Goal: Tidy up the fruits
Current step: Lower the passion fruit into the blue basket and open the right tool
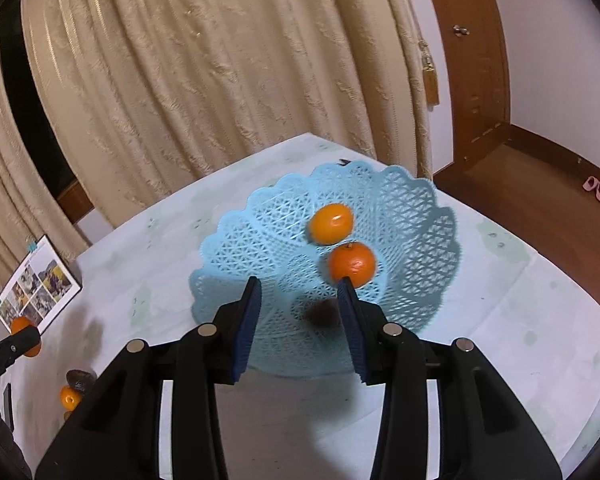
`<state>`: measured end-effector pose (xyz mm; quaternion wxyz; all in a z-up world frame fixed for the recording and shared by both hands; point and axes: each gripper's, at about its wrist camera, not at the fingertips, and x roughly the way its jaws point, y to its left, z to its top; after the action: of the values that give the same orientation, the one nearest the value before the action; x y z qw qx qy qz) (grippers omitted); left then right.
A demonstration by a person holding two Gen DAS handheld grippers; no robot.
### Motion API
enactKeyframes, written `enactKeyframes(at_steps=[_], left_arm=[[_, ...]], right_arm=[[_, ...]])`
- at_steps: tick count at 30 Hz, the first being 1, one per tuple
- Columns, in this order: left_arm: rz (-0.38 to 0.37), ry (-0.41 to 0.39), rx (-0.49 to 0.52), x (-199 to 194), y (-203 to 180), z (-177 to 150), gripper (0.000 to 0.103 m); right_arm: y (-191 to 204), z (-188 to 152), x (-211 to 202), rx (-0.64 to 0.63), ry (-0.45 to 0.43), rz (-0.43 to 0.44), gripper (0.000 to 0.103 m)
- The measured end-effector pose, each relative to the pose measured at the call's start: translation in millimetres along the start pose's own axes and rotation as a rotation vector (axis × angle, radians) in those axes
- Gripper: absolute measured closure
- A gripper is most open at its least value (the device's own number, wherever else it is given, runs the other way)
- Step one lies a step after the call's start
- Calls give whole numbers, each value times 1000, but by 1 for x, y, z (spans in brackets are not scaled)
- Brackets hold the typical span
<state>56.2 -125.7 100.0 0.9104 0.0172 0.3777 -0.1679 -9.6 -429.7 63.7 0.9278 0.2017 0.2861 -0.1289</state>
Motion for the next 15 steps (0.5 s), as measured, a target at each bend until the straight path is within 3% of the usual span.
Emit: enactKeyframes(at_steps=[9,15], left_arm=[[-37,2,67,12,-45,7,63],[-122,7,121,29,-92,14,63]], right_arm=[[-31,-11,-24,62,-192,-152,47],[-43,-19,-30,103,-236,-188,47]])
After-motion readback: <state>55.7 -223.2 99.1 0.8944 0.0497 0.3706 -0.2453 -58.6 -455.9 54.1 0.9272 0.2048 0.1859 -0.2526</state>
